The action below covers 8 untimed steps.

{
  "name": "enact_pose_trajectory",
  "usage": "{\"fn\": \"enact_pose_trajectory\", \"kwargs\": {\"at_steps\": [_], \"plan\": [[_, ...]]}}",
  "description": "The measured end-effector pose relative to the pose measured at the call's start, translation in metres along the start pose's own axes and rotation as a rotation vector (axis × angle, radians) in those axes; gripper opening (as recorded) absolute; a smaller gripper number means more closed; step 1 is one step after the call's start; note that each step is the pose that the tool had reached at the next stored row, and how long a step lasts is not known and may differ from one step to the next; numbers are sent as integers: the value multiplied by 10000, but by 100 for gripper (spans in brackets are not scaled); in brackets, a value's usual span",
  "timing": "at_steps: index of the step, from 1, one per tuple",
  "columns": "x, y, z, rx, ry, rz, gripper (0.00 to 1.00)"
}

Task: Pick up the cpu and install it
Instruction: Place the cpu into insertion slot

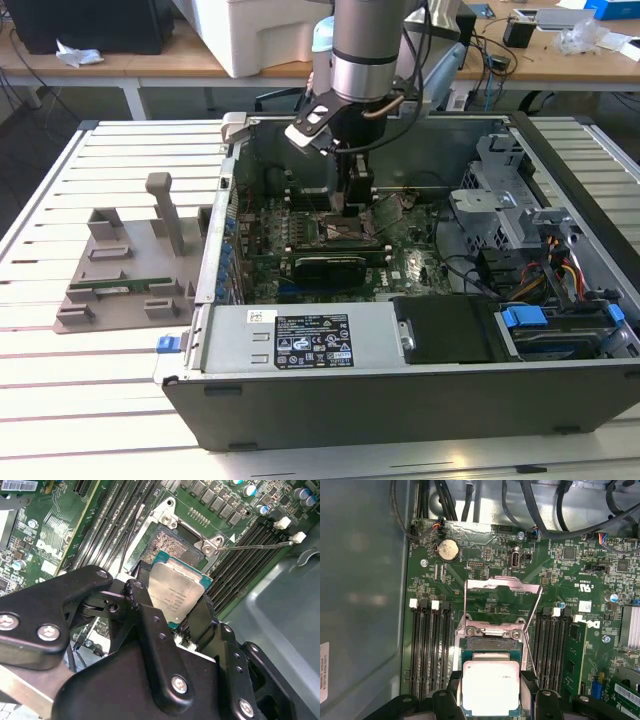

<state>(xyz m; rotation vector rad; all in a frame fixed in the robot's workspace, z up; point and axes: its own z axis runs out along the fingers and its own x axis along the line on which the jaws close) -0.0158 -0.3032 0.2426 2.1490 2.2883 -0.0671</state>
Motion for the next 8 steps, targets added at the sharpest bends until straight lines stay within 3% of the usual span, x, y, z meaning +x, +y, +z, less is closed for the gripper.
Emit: {"fn": "enact_pose_trajectory", "kwargs": {"at_steps": [8], "plan": [[2, 2, 65, 0, 0, 0, 55]]}}
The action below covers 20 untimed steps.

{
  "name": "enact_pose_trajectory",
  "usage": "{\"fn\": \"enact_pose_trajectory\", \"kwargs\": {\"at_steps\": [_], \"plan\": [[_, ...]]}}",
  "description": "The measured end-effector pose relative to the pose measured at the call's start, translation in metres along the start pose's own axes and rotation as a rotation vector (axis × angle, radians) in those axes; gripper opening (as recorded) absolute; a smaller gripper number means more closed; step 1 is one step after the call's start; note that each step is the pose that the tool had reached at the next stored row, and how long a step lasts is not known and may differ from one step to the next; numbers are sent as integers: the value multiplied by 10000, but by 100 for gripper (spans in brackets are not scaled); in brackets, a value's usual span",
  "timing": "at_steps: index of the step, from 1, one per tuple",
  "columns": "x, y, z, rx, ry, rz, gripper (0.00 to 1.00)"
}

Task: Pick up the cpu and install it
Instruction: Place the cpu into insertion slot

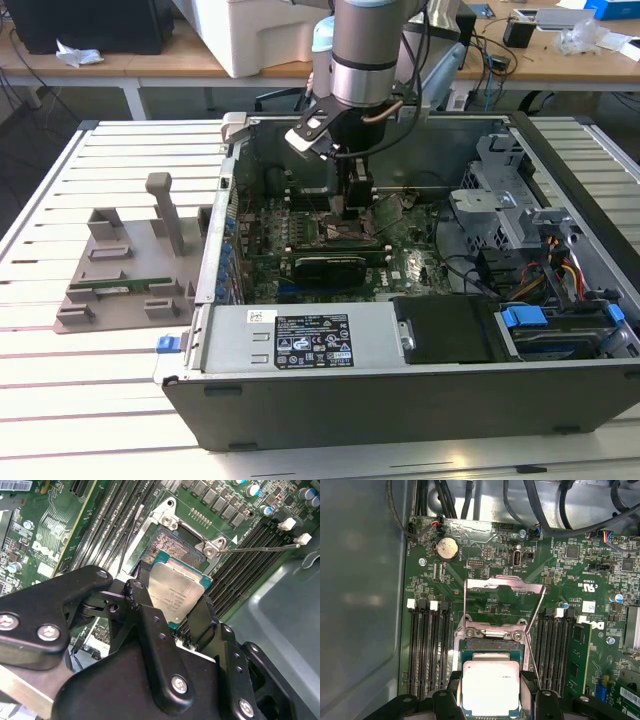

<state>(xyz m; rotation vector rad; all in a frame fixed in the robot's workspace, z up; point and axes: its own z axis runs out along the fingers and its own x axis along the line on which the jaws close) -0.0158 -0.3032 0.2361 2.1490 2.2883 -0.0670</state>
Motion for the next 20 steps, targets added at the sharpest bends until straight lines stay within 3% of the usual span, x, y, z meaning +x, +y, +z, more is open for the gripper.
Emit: {"fn": "enact_pose_trajectory", "kwargs": {"at_steps": [10, 14, 16, 18, 20], "plan": [[3, 3, 98, -1, 1, 0, 55], [3, 1, 181, 1, -8, 5, 55], [-1, -5, 198, 5, -66, 24, 55], [-4, -7, 218, 15, -192, 93, 55], [-4, -6, 235, 22, -267, 179, 55]]}}
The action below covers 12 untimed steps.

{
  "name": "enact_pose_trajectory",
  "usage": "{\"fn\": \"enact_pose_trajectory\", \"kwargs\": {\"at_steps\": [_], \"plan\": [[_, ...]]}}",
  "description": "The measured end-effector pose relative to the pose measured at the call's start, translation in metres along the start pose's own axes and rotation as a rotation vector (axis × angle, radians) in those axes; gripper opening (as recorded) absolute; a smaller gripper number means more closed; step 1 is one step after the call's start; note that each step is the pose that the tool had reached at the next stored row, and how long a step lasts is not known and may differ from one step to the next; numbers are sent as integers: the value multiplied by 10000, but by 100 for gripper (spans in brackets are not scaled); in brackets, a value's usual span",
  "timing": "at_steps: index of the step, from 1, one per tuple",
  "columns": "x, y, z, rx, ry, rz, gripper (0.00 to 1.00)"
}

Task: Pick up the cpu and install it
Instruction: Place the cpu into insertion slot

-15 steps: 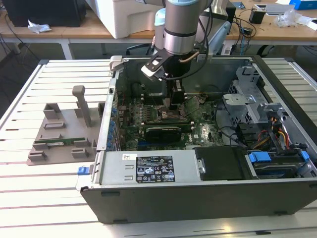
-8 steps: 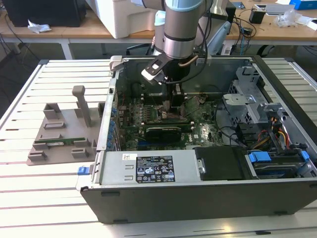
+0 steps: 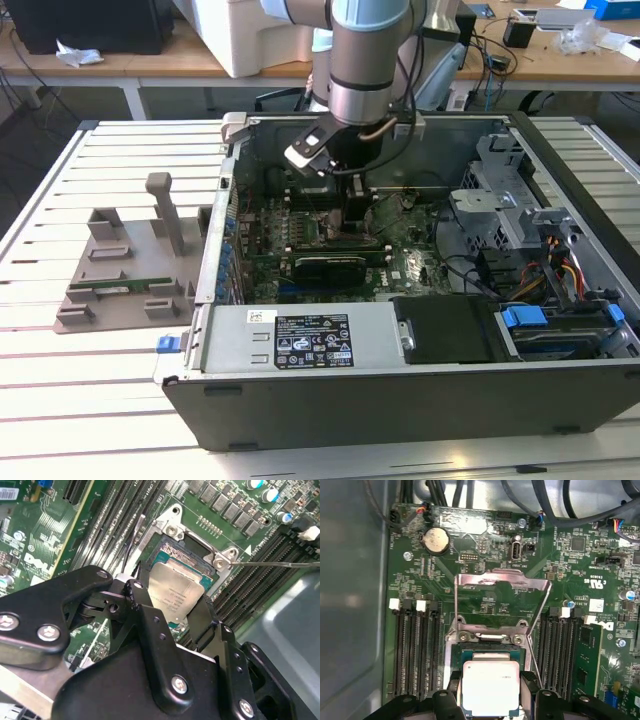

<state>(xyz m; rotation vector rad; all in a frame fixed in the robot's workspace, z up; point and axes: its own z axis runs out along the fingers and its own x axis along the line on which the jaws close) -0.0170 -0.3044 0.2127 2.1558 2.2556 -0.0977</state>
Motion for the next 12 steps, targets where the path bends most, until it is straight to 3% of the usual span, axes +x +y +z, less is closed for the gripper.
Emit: {"fn": "enact_pose_trajectory", "kwargs": {"at_steps": [8, 12], "plan": [[-32, -16, 85, 8, -10, 113, 55], [11, -14, 109, 7, -5, 113, 55]]}}
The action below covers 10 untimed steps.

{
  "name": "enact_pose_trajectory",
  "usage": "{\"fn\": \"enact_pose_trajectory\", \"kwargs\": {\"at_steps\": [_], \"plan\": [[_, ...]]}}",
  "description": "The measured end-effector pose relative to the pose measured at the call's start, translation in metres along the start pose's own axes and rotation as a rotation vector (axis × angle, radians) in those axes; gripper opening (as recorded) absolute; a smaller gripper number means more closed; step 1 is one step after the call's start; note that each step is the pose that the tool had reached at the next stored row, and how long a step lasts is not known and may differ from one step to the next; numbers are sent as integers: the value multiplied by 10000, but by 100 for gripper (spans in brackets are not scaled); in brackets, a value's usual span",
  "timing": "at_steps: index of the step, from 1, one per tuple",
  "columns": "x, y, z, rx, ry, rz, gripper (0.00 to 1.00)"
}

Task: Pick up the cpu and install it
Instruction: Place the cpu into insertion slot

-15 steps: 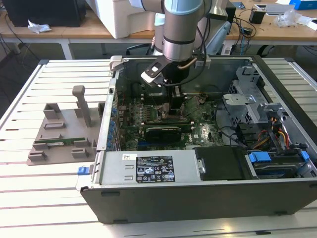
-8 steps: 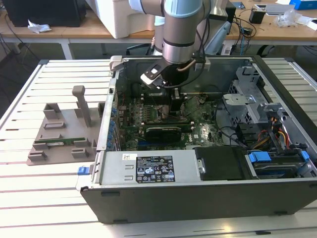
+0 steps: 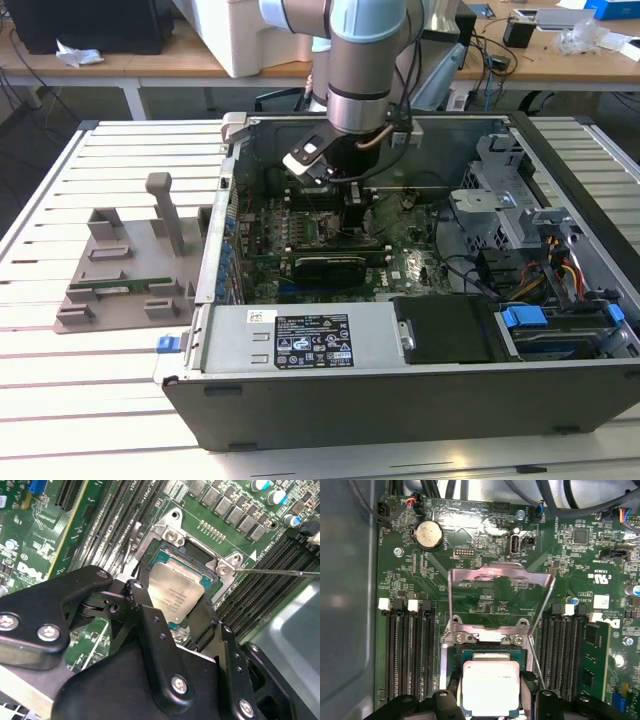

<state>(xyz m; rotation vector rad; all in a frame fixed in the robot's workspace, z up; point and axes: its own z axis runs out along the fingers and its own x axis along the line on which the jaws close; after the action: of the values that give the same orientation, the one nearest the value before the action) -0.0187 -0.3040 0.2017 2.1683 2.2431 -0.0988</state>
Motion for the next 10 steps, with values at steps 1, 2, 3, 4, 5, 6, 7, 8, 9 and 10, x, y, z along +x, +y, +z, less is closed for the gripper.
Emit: {"fn": "enact_pose_trajectory", "kwargs": {"at_steps": [1, 2, 3, 4, 5, 6, 7, 8, 9, 10], "plan": [[4, -1, 13, 0, -1, 0, 55], [4, -2, 23, 1, -2, 0, 55], [4, -2, 29, 2, -4, -1, 55], [4, -3, 34, 3, -6, -1, 55], [5, -3, 36, 2, -4, 0, 55], [5, -3, 37, 1, -3, 0, 55], [5, -3, 37, 1, -2, 0, 55], [5, -3, 37, 2, -3, 0, 55], [5, -2, 38, -1, -1, 0, 55], [6, -2, 39, -2, 2, 0, 56]]}}
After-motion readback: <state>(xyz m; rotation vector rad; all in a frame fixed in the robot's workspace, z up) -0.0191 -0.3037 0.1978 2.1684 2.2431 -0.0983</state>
